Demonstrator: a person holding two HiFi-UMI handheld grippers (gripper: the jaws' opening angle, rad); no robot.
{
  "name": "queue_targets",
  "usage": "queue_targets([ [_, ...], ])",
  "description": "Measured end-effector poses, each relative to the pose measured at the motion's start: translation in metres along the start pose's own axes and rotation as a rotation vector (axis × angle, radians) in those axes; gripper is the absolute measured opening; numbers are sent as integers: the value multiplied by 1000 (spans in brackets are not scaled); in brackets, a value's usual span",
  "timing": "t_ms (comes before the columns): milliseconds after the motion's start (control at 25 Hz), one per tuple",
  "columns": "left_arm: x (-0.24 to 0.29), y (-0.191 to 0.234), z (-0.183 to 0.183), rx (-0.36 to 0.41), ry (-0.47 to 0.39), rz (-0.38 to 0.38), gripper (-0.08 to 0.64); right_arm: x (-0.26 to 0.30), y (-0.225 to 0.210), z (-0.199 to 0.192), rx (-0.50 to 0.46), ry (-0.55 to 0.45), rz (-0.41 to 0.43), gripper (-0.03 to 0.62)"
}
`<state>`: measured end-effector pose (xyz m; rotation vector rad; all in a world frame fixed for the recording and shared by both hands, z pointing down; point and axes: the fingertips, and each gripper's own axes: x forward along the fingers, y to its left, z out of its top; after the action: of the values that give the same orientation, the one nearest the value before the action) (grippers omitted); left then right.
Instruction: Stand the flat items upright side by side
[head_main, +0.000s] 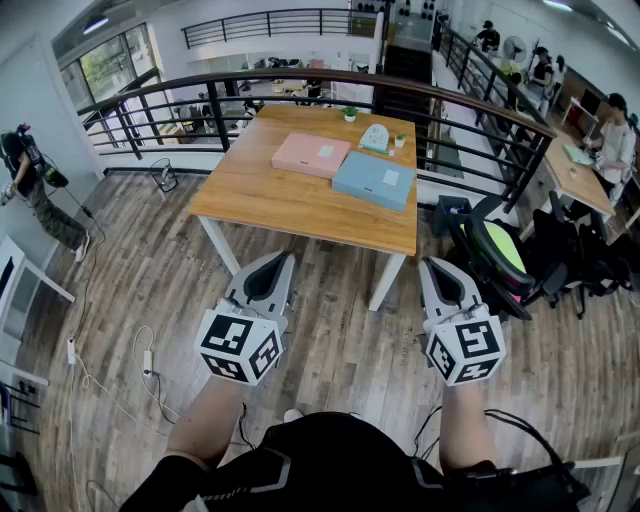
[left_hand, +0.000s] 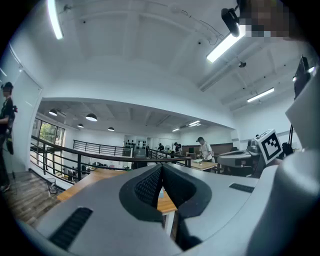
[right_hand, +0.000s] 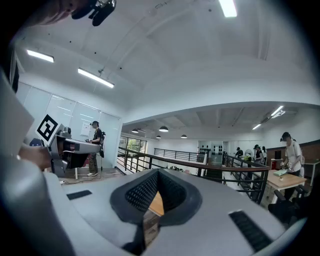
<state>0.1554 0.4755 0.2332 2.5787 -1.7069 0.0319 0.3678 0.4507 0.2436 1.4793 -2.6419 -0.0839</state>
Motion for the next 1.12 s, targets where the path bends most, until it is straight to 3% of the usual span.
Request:
queue_targets([
  [360, -5, -2, -1, -9, 2, -8, 29, -1, 7, -2, -5, 9, 17, 14],
  [560, -6, -7, -1, -41, 1, -53, 29, 1, 15, -2, 3, 10, 53, 15],
  [680, -6, -8, -2, -10, 4, -41, 29, -1, 15, -3, -8, 14, 44, 15],
  [880, -8, -6, -3, -35, -7, -34, 29, -4, 9, -4, -1, 10, 16, 15],
  [1040, -12, 4, 2, -12, -30, 31, 29, -7, 5, 1, 17, -12, -5, 15],
  [1120, -14, 6, 2, -31, -33, 28, 29, -8, 5, 2, 18, -24, -10, 18],
])
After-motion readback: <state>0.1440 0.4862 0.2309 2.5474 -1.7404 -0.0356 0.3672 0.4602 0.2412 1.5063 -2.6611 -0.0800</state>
